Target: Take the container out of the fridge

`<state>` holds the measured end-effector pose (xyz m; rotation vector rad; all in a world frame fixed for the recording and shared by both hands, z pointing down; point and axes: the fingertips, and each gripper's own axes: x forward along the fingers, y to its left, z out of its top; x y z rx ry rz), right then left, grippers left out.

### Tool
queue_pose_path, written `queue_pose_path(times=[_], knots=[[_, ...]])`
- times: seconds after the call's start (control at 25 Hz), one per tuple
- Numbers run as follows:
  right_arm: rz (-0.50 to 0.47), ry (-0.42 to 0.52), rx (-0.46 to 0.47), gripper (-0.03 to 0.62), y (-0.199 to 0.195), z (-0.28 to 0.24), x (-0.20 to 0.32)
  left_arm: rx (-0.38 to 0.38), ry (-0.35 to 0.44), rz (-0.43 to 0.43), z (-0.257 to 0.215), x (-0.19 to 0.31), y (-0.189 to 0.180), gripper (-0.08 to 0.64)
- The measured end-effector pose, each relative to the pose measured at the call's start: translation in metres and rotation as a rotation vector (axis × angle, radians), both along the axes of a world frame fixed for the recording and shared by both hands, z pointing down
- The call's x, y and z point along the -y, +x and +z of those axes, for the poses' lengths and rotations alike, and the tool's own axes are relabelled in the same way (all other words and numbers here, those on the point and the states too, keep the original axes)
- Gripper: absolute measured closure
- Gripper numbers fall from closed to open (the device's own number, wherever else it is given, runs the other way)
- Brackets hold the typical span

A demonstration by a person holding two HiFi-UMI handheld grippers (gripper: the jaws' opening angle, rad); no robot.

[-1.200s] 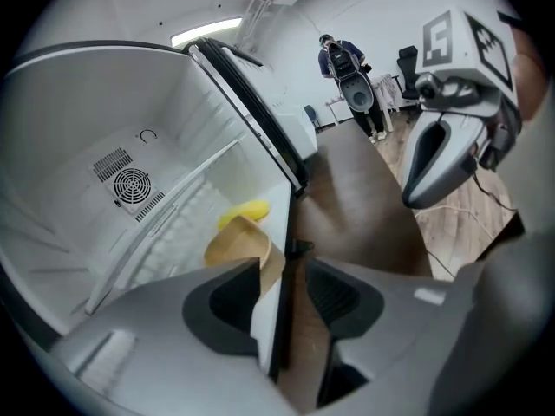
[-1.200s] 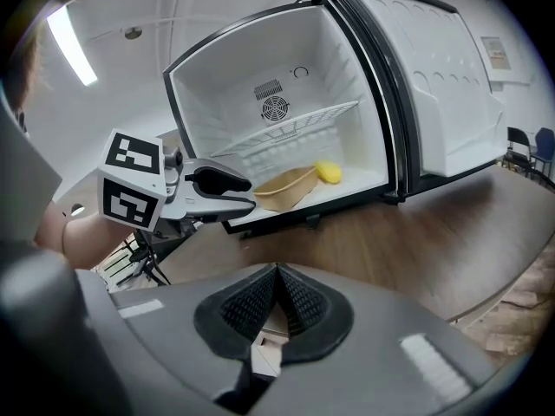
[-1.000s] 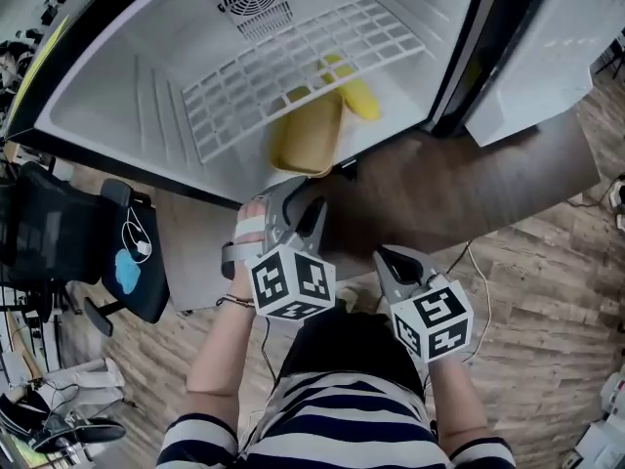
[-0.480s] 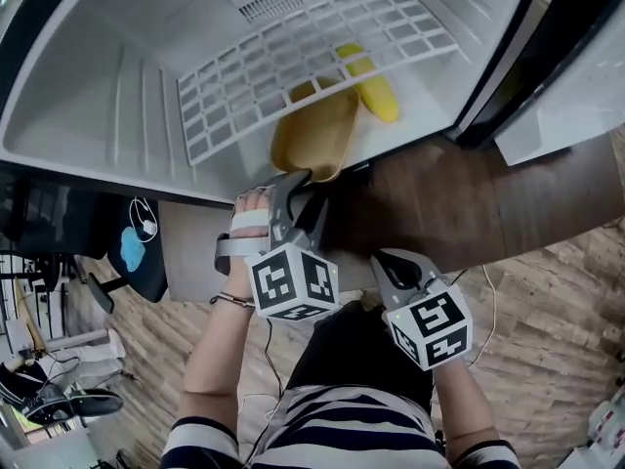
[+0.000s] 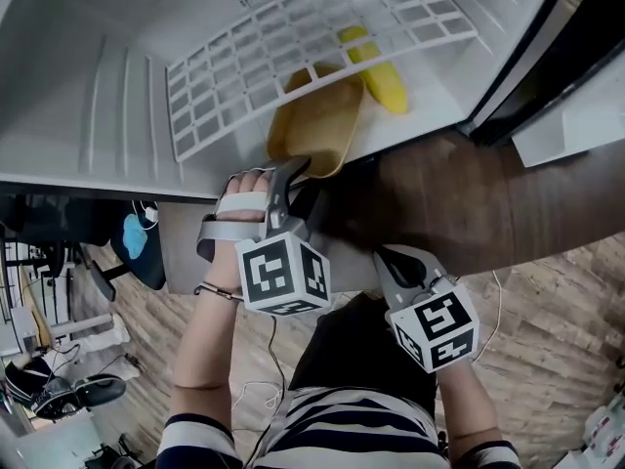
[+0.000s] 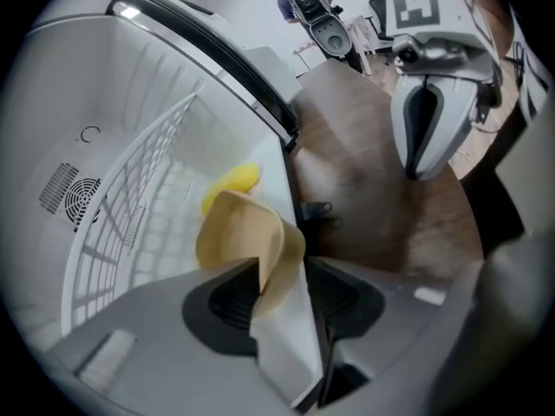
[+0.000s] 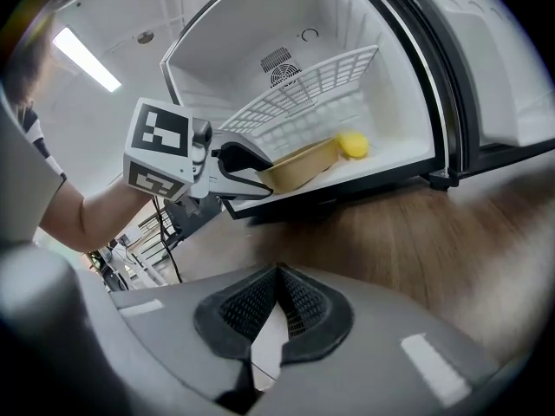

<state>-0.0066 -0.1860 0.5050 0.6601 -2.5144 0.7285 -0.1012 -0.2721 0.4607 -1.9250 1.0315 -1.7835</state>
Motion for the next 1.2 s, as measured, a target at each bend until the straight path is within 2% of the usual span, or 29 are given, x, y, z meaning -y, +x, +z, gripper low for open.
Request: queue_pose_path(times=[0.12, 0.48, 0.72, 1.2], knots=[[-0.002, 0.004, 0.006, 0.6, -0.001, 0.0, 0.0, 0.031, -0.029, 0.031, 0.003, 0.0, 0.001, 0.56], [0.005, 0.006, 0.013, 0.6, 0.004, -0.002, 0.001, 0.076, -0.047, 0.08, 0.005, -0.003, 0.003, 0.56], [0.02, 0.011, 0.015, 0.6, 0.008, -0.006, 0.002, 0.027, -0.087, 0.099, 0.003, -0.01, 0.01, 0.56], [0.081, 0.024, 0.007, 0.6, 0.021, -0.019, -0.005, 0.0, -0.17, 0.186, -0.002, -0.035, 0.024, 0.56]])
